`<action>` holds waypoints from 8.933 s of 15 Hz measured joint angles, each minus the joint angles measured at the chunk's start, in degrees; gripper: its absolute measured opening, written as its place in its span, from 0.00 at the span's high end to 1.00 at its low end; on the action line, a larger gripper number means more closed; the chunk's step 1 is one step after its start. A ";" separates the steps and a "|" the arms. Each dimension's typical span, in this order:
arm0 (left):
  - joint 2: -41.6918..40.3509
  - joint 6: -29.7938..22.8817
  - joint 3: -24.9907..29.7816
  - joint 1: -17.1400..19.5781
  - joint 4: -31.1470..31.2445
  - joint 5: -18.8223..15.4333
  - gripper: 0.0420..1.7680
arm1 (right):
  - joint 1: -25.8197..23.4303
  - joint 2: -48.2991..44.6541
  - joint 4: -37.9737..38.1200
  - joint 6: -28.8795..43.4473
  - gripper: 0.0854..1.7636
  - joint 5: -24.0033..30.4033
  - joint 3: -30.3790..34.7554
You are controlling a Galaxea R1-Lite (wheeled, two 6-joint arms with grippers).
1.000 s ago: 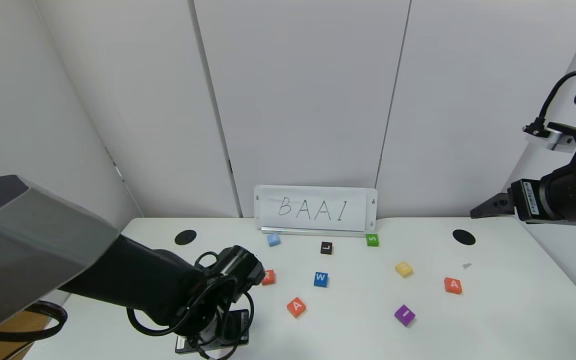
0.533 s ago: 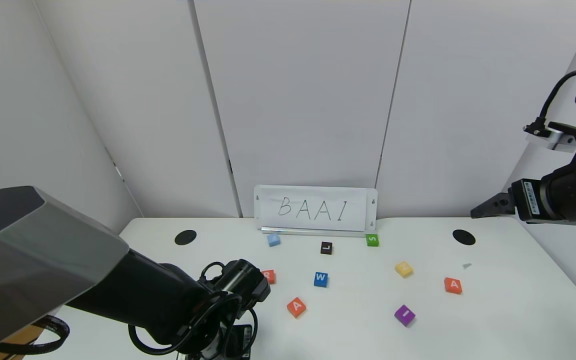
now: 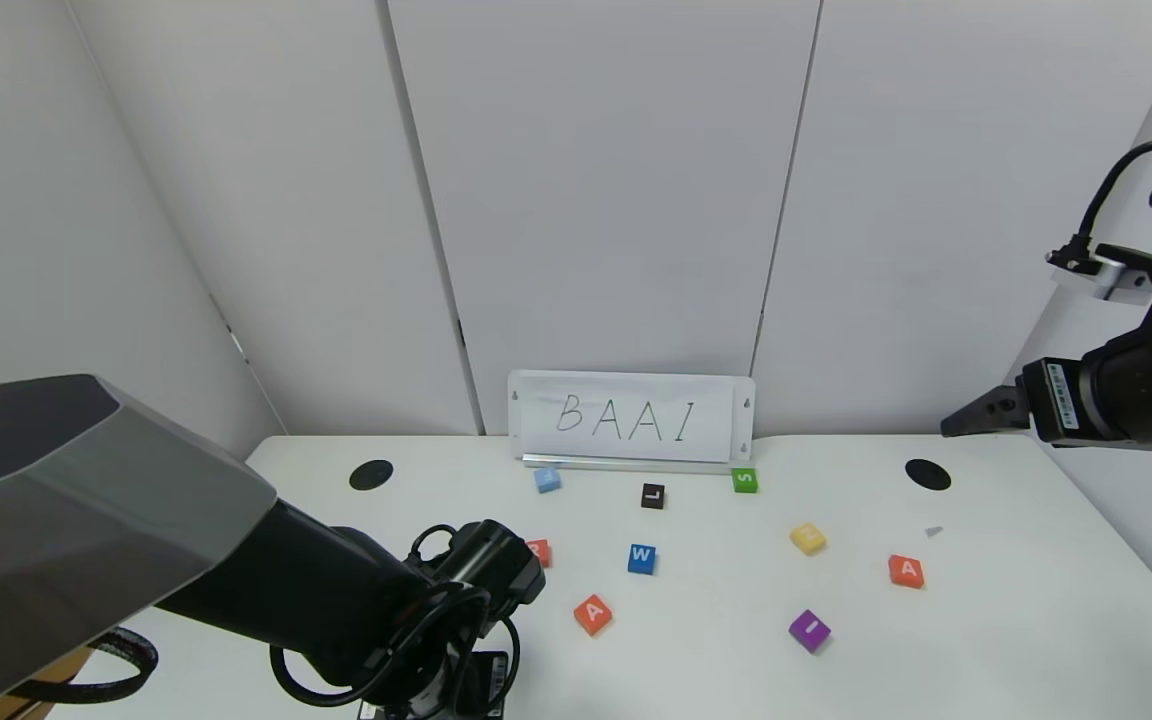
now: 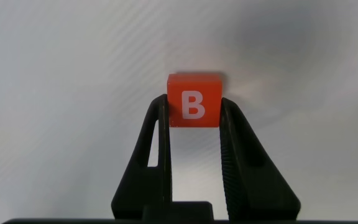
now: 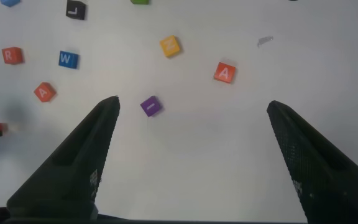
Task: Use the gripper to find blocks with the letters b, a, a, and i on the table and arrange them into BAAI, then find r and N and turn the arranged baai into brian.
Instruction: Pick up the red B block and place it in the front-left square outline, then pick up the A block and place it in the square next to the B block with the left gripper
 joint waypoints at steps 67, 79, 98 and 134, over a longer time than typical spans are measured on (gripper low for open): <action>11.58 -22.49 -43.61 -9.37 24.69 7.80 0.03 | -0.45 1.04 -0.35 0.41 0.03 -0.06 -0.18; 21.65 -30.32 -53.35 -8.92 30.35 9.64 0.03 | -0.04 0.82 -0.35 0.52 0.03 -0.11 0.00; 25.28 -30.14 -53.46 -8.55 30.60 8.07 0.03 | 0.00 0.73 -0.33 0.50 0.03 -0.16 0.09; 5.68 -14.64 -19.03 -7.96 11.33 4.22 0.73 | -0.52 0.44 -0.35 0.88 0.03 -0.06 -0.29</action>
